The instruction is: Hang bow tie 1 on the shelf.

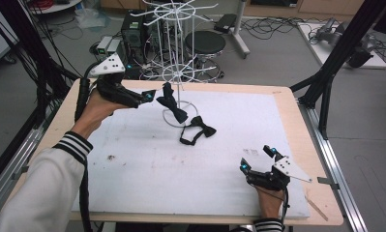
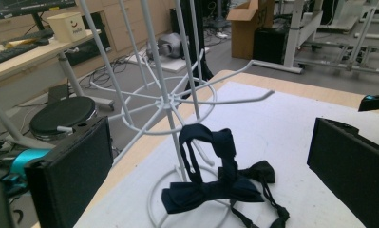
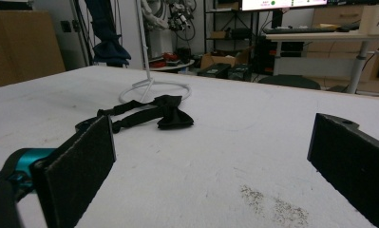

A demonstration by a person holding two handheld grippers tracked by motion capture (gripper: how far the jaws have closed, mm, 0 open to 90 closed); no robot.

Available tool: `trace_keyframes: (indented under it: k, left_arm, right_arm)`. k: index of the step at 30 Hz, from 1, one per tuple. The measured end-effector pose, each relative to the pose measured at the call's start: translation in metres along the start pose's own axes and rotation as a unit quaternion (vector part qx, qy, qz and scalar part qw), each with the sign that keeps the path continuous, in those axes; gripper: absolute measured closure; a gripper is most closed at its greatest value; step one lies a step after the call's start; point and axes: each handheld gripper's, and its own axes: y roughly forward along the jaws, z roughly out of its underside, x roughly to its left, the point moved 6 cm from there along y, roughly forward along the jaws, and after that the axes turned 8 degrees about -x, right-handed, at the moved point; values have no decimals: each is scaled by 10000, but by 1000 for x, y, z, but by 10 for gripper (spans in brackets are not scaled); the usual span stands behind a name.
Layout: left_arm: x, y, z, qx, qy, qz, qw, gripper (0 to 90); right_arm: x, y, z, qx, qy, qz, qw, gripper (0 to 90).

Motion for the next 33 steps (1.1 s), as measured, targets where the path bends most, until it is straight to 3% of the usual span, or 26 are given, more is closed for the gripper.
trace_keyframes:
  k: [14, 24, 29, 33]
  left_arm:
    - [-12, -45, 31, -288, -18, 24, 9996, 17]
    - [-18, -78, 58, -447, -171, -29, 9989, 17]
    - [-27, -88, 78, -434, -47, -49, 9990, 17]
    - [-33, -99, 97, -546, -152, -80, 9984, 17]
  right_arm:
    - [1, 0, 0, 21, -21, 19, 10000, 11]
    - [1, 0, 0, 45, -17, 22, 10000, 11]
    - [1, 1, 0, 41, -29, 24, 10000, 11]
    - [1, 1, 0, 34, -60, 25, 10000, 11]
